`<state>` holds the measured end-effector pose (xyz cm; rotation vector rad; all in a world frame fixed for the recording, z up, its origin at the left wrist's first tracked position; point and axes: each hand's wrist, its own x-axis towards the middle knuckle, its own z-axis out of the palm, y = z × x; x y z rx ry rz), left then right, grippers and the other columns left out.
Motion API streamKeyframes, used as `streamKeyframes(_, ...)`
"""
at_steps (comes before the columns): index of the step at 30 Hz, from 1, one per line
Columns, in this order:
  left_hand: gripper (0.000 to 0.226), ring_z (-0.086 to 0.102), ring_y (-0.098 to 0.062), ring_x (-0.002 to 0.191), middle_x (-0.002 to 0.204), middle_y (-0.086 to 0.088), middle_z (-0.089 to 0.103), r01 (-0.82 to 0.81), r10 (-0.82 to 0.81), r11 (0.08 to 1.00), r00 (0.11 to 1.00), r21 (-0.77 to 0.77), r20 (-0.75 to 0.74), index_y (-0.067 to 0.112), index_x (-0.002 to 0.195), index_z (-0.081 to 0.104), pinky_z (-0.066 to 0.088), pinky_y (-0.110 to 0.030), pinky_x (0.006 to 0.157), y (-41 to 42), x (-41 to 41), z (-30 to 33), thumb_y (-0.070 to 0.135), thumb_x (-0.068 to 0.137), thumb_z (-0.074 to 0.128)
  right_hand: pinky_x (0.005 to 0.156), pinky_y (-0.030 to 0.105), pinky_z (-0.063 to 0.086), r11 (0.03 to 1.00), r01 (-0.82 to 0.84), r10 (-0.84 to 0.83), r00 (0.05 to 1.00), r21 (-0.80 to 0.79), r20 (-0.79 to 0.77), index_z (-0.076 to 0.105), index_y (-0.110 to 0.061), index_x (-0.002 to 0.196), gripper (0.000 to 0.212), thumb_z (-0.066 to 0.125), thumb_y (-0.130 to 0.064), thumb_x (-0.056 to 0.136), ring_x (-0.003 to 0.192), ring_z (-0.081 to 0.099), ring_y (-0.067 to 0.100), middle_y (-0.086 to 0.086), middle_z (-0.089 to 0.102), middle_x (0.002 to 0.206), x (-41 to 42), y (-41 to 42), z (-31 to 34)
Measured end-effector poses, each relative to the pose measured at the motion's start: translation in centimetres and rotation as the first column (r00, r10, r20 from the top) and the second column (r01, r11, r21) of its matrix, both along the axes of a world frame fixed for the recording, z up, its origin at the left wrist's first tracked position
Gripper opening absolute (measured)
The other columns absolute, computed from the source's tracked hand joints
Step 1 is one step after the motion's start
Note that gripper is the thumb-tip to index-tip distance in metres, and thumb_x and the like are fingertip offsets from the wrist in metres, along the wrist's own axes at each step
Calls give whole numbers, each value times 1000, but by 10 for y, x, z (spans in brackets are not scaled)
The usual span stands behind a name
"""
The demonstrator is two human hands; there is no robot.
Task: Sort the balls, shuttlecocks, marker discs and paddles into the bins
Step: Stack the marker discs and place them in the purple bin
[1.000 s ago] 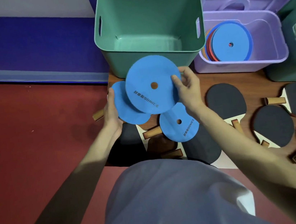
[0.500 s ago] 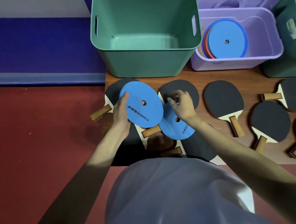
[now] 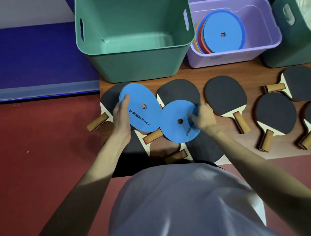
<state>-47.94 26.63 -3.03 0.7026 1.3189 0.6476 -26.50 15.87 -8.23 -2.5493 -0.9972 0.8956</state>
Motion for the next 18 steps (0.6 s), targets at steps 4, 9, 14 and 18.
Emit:
streamKeyframes(4, 36, 64, -22, 107, 118, -4, 66, 12, -10, 999, 999, 39, -51, 17, 124, 58, 52, -41, 89, -1, 2, -1, 39, 97, 49, 64, 38, 39, 978, -181, 168, 978, 104, 122, 43, -7, 104, 16, 41, -23, 100, 80, 57, 37, 15, 61, 90, 10, -13, 23)
streamKeyframes(9, 31, 64, -25, 107, 115, -5, 68, 56, -52, 997, 994, 46, -93, 18, 117, 61, 52, -43, 90, -4, 14, 3, 38, 98, 48, 65, 28, 37, 817, 128, -86, 991, 562, -101, 44, -12, 92, 11, 41, -19, 100, 68, 50, 2, -10, 50, 75, 24, -24, 49)
streamKeyframes(14, 33, 68, -21, 97, 104, -2, 72, 87, -85, 996, 993, 16, -79, 20, 108, 65, 55, -36, 80, -9, 41, 15, 45, 98, 46, 73, 36, 46, 704, 458, -114, 827, 543, -551, 54, -17, 92, 14, 47, -29, 93, 85, 55, 17, 4, 57, 93, 36, -14, 70)
streamKeyframes(18, 54, 70, -15, 95, 102, 2, 74, 118, -117, 992, 992, -41, 41, 19, 110, 69, 56, -32, 77, -20, 71, 27, 59, 98, 33, 66, 34, 49, 718, 526, -115, 735, 455, -668, 54, -17, 92, 12, 46, -23, 99, 83, 59, 21, 8, 59, 93, 32, -13, 74)
